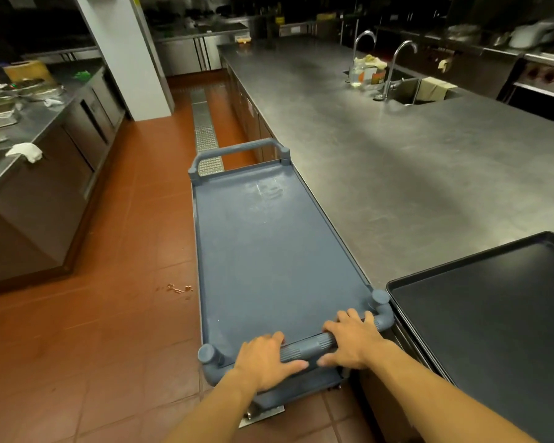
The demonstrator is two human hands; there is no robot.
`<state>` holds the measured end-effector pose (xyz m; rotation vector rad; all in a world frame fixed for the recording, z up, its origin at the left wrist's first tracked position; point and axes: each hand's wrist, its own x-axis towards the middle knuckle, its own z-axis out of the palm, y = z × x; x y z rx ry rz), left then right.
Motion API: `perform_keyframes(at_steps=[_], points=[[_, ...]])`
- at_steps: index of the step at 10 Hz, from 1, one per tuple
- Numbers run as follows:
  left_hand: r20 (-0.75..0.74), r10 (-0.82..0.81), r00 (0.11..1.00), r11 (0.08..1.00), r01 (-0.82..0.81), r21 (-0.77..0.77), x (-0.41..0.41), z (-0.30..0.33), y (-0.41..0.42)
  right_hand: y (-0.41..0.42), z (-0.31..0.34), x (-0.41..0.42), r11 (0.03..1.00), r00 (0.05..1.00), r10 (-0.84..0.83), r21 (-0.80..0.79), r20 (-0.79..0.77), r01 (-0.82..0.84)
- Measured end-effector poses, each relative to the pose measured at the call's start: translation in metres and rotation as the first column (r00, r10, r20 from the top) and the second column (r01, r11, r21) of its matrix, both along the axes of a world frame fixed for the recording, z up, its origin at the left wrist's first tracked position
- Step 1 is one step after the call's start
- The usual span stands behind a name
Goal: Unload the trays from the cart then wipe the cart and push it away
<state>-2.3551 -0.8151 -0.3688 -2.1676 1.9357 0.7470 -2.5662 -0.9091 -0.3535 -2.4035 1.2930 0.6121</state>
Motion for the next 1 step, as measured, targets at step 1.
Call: perform_keyframes(at_steps=[1], points=[[-0.058,0.071,0.996,0.994,-0.075,-0.083,0.0213,0.0172,-0.0044,-0.0045,0.0158,0.0126,0.997,0.992,-0.052,0.069,0.119,0.044]])
